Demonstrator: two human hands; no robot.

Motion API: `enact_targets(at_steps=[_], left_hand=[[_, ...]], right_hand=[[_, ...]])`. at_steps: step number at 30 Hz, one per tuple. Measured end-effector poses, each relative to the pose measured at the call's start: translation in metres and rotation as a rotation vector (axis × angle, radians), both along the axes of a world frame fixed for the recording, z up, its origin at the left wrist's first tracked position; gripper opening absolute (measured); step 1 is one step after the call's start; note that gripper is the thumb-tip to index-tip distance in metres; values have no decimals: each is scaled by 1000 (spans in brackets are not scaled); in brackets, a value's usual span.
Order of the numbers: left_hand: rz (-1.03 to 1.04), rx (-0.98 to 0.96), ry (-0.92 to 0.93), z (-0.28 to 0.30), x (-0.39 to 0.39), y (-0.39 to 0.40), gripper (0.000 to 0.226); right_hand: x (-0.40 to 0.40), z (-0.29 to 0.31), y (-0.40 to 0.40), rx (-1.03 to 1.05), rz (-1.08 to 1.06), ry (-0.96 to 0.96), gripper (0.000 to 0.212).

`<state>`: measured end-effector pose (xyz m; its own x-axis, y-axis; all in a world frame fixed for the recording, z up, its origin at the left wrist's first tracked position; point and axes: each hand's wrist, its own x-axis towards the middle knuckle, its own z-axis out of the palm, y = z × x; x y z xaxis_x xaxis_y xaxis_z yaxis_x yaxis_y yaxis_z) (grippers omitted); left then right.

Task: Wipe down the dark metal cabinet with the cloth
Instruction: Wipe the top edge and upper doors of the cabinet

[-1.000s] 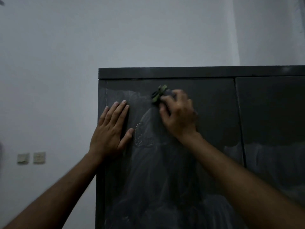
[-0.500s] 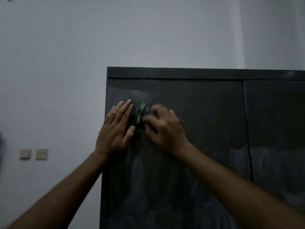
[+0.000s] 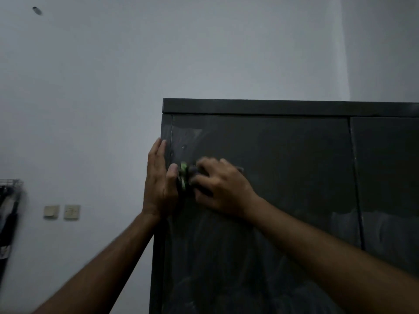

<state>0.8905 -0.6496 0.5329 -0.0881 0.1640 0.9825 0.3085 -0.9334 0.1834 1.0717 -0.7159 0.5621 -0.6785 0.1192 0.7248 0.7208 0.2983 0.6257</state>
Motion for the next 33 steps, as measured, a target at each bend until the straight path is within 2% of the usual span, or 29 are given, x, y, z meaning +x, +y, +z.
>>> enact_targets(at_steps=[2,3,6,8,10,13,15,16,19,21,23,25,27,28,29,32,33], left_hand=[[-22,6,-22,0,1,1,75],[-32,11,-31,0,1,1,75],[-69,25,-60,-2,2,5,77],[-122,13,-90,-4,1,6,78],[-181,-6,-112,-5,1,4,79],[-281,-48,-149,-3,-3,1,79],[-309,-39,-160,0,-7,-2,76],[-313,-22,-155,1,-9,-3,69],[-412,-29,-168,3,-12,-3,46],[-490,-82,-212,7,-15,-1,45],[-634,-168,-305,10,-20,-4,50],[-754,-263,-382,12,-26,-7,63],[-777,-332,-383,14,-29,-11,73],[-787,-353,-379,15,-30,-12,75],[-803,-371,-378,16,-31,-13,76],[-844,-417,-387,19,-35,-11,68],[-858,-435,-392,20,-38,-10,66]], right_hand=[[23,1,-6,-30,-17,-154,22],[31,9,-6,8,-21,-108,20],[19,49,-2,179,-4,365,17],[-17,62,7,218,-26,533,20],[-44,52,15,169,-27,441,22],[-38,18,10,-4,-3,17,24],[-20,18,5,-30,-39,-136,25],[-18,28,5,-11,-47,-84,24],[-43,73,12,128,-26,361,25],[-72,81,21,151,-47,423,27],[-80,66,29,108,-23,284,27],[-65,39,23,15,28,55,27],[-48,28,15,-99,-7,-190,28],[-46,34,13,-106,-43,-253,29],[-48,46,12,-79,-61,-230,29],[-65,85,16,91,-61,197,28],[-70,82,19,121,-62,286,28]])
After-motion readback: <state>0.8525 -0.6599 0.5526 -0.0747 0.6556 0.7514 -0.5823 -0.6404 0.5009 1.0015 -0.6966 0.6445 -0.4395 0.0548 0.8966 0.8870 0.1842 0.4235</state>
